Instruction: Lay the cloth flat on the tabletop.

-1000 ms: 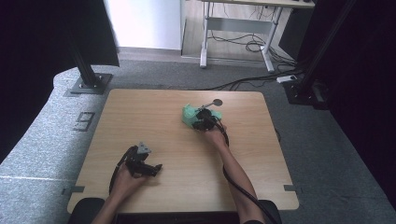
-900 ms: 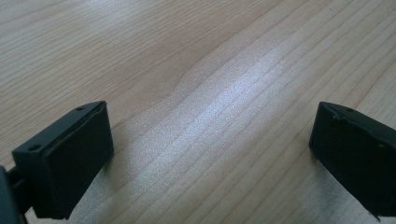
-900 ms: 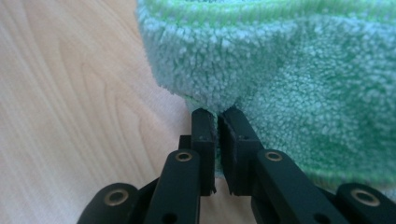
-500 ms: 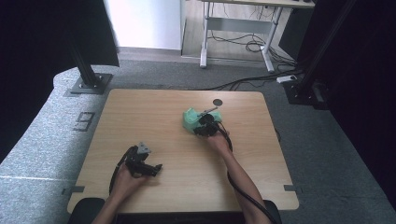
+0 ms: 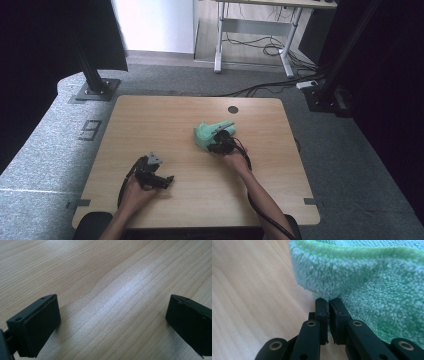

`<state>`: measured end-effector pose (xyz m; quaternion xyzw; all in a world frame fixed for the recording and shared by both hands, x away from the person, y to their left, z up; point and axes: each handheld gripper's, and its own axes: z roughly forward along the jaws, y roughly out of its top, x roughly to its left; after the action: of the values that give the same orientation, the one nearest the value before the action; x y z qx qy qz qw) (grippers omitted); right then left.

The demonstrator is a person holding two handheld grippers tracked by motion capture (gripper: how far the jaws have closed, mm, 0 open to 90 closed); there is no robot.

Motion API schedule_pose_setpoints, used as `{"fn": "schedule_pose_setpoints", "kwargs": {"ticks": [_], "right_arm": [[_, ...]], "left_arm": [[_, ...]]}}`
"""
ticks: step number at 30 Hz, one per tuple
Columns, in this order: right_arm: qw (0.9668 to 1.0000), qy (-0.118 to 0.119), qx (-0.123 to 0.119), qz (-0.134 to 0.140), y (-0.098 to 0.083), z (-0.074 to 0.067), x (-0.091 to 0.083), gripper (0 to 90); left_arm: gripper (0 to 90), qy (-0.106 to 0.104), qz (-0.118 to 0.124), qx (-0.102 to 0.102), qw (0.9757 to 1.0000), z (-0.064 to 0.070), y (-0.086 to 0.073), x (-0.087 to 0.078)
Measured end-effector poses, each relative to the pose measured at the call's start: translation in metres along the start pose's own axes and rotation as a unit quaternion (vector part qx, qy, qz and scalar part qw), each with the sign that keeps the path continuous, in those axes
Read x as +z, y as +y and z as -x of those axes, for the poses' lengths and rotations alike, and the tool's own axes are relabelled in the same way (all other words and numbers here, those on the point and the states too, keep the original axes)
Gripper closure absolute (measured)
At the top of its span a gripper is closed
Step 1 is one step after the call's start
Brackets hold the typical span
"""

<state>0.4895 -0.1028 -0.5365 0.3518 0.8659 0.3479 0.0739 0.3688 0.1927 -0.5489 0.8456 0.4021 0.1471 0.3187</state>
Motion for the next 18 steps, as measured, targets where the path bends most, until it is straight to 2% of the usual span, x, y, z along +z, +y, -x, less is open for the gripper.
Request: {"fn": "schedule_pose_setpoints", "kwargs": {"ticks": [9,18], "right_arm": [[0.9998,0.01,-0.015,0.002,-0.012,-0.018,-0.007,84.0],[0.9995,0.024,-0.017,0.012,-0.025,-0.037,-0.012,84.0]], "left_arm": [[0.0,0.0,0.0,0.0,1.0,0.0,0.0,0.0],[0.0,0.0,0.0,0.0,1.0,0.0,0.0,0.0]]}}
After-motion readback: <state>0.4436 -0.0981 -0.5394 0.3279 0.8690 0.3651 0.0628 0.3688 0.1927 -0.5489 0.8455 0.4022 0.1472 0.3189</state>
